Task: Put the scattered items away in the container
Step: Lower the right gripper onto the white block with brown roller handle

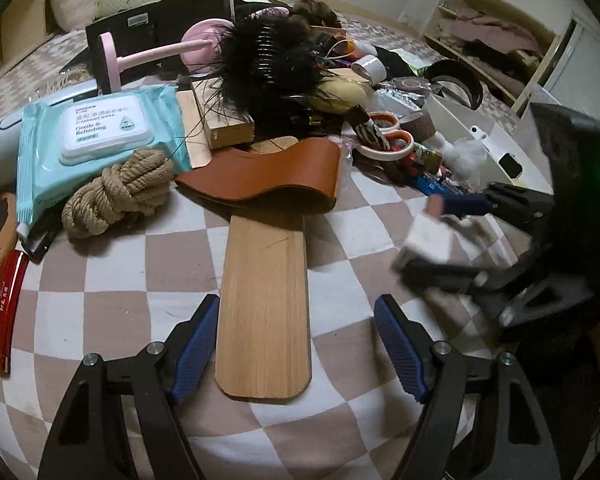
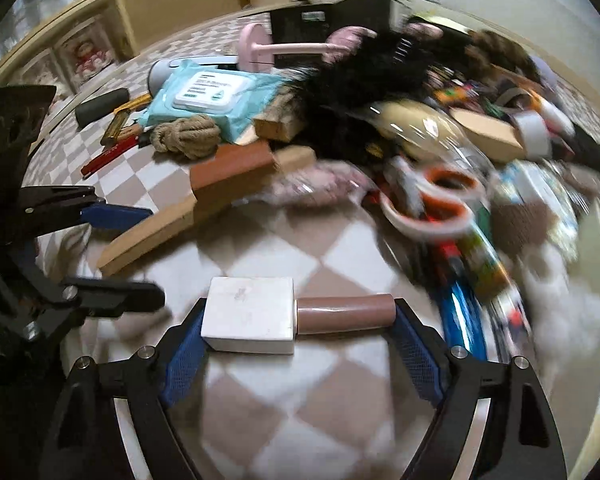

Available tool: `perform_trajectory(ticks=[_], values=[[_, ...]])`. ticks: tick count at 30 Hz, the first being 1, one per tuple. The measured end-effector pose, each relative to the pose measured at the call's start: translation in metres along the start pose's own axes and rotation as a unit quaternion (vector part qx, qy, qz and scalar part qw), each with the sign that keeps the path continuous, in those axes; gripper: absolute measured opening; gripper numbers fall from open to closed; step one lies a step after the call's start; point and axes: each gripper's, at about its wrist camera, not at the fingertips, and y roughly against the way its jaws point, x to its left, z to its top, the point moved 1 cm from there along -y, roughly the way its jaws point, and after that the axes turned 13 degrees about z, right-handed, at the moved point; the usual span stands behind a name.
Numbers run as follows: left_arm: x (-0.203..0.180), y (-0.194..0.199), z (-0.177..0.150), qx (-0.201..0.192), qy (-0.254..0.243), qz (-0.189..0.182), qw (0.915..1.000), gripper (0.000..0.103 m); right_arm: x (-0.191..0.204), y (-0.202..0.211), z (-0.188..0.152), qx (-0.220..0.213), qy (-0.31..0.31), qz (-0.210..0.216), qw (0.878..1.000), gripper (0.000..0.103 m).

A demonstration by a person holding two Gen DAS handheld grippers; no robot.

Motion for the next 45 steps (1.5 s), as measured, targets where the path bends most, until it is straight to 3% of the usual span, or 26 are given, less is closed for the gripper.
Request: perform_trajectory(ticks=[4, 7, 10, 16, 20, 24, 25, 26, 28, 33, 41, 45], values=[[-0.002, 0.002, 0.001, -0.005, -0.006, 0.002, 1.0, 0.057, -0.024, 0.021, -0.003, -0.044, -0.071, 0.008, 0.996, 0.087], [-0.011, 0.006, -0.001, -0.009, -0.023, -0.023, 0.9994, 0.053, -0.037, 0.028, -0.005, -0.066, -0.107, 0.022, 0.992, 0.087], [-0.027, 0.01, -0.005, -0.009, -0.057, -0.055, 0.9968, 0.053, -0.04, 0.031, -0.006, -0.075, -0.121, 0.027, 0.99, 0.087], [-0.036, 0.007, -0.004, -0.015, -0.062, -0.047, 0.9969, 0.057, -0.037, 0.029, -0.006, -0.072, -0.122, 0.032, 0.989, 0.087], [-0.038, 0.001, 0.005, -0.031, -0.067, 0.0, 0.9973, 0.078, -0.038, 0.027, -0.008, -0.066, -0.12, 0.034, 0.99, 0.087], [-0.042, -0.01, 0.012, -0.03, -0.072, 0.011, 0.9969, 0.077, -0.035, 0.02, -0.008, -0.049, -0.116, 0.047, 0.991, 0.087], [-0.043, -0.01, 0.013, -0.03, -0.076, 0.012, 0.9966, 0.074, -0.035, 0.016, -0.009, -0.038, -0.116, 0.043, 0.992, 0.087], [-0.044, -0.009, 0.012, -0.032, -0.082, 0.007, 0.9961, 0.064, -0.034, 0.012, -0.009, -0.029, -0.112, 0.036, 0.993, 0.087], [-0.046, -0.007, 0.01, -0.034, -0.093, -0.001, 0.9951, 0.058, -0.031, 0.01, -0.008, -0.024, -0.102, 0.027, 0.994, 0.087], [-0.057, 0.002, -0.004, -0.036, -0.126, -0.014, 0.9913, 0.057, -0.032, 0.009, -0.01, -0.021, -0.104, 0.027, 0.994, 0.087], [-0.061, 0.01, -0.013, -0.033, -0.114, -0.021, 0.9927, 0.057, -0.031, 0.006, -0.01, -0.014, -0.099, 0.02, 0.995, 0.089], [-0.06, 0.008, -0.013, -0.034, -0.108, -0.008, 0.9935, 0.061, -0.027, 0.002, -0.009, -0.007, -0.091, 0.025, 0.996, 0.101]])
